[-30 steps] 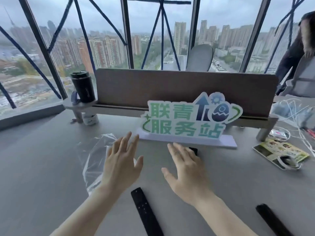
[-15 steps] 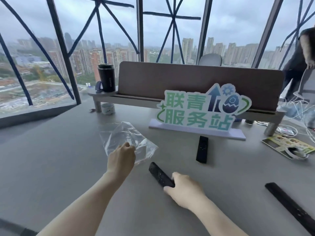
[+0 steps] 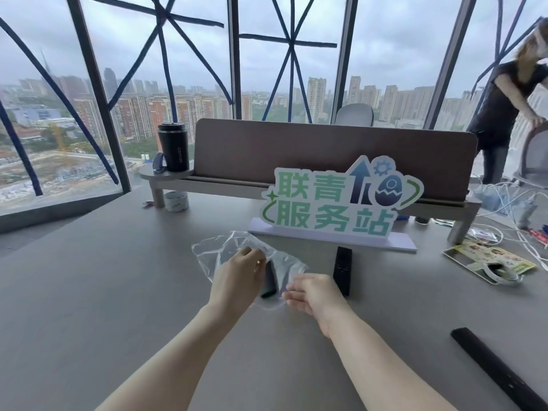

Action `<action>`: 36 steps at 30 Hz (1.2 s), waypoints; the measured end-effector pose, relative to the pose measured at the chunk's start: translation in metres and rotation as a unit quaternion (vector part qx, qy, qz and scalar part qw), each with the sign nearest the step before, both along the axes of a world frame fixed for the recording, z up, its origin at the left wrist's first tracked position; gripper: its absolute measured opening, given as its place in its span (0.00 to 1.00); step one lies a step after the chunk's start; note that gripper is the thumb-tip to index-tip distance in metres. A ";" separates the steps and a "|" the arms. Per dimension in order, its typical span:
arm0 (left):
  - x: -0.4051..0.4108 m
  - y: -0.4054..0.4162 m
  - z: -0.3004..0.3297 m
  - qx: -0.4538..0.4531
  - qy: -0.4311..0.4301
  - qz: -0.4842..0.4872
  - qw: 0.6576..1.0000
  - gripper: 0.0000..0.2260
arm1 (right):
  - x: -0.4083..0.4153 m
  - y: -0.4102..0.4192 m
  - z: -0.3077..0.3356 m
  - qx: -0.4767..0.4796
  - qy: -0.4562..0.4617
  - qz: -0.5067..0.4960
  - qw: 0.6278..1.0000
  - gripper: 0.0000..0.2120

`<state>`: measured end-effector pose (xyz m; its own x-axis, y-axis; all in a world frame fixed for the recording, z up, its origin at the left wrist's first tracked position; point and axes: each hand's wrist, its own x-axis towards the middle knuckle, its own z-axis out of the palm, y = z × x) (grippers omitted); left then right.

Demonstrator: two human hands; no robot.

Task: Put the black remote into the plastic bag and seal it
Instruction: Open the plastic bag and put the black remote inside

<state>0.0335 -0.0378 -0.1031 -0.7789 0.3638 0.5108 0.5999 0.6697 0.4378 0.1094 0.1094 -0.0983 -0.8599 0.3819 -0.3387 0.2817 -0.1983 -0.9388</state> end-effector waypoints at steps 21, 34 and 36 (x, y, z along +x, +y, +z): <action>-0.013 0.019 -0.008 0.022 -0.034 0.034 0.999 0.09 | 0.036 0.107 0.008 0.122 -0.055 -0.006 0.991 0.13; -0.002 0.022 0.000 0.055 -0.054 0.015 0.997 0.08 | 0.013 0.014 -0.004 0.097 -0.057 0.089 0.990 0.10; 0.001 0.024 -0.002 0.047 -0.055 0.019 0.997 0.09 | 0.028 0.036 -0.004 0.190 -0.040 0.029 0.981 0.11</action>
<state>0.0343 -0.0142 -0.1049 -0.8445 0.2867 0.4523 0.5195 0.6437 0.5619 0.1377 0.1456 -0.1026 -0.8606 0.4448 -0.2481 0.3574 0.1803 -0.9164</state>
